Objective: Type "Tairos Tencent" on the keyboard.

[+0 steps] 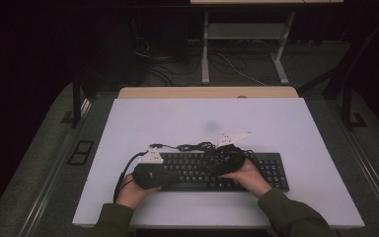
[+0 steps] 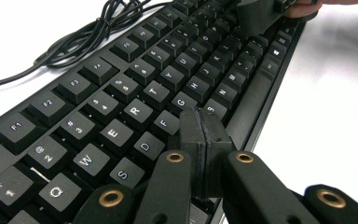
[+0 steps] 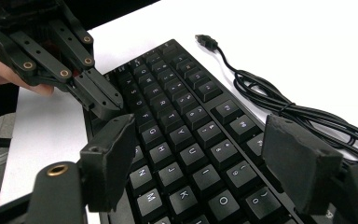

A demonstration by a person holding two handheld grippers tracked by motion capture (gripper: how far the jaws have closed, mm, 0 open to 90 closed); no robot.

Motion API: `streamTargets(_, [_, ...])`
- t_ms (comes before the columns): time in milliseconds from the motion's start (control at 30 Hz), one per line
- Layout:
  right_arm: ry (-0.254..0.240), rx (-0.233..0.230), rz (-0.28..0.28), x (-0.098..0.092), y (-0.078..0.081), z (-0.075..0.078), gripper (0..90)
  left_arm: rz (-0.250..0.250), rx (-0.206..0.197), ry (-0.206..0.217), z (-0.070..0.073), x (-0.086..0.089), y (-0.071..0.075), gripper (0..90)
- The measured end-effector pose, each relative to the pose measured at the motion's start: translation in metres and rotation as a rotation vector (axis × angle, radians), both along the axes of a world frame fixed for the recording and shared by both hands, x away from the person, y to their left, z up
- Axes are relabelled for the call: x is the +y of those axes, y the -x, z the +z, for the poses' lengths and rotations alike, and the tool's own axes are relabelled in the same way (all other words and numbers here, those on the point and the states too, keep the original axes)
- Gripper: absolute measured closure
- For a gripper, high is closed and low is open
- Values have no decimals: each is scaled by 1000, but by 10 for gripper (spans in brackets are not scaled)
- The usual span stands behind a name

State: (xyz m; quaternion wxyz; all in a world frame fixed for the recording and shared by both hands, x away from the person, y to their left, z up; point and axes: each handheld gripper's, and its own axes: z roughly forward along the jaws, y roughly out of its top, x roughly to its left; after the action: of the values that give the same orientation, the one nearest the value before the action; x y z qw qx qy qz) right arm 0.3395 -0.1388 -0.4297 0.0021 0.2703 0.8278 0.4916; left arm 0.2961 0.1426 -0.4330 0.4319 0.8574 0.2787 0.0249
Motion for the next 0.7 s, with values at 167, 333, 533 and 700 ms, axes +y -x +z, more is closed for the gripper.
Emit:
streamTargets(167, [1,-2,0,0,0,0,250,-4,0,-9,-2,-1,-1,879])
streamTargets(333, [0,-1,-5,0,0,-1,250,-2,4,-16,-3,-2,-1,879])
streamTargets(533, [-1,2,-4,-1,-1,-1,250,1,3,-15,-4,-2,-1,879])
streamTargets(700, [-1,2,-2,0,0,-1,250,-2,2,-29,-5,-3,-1,880])
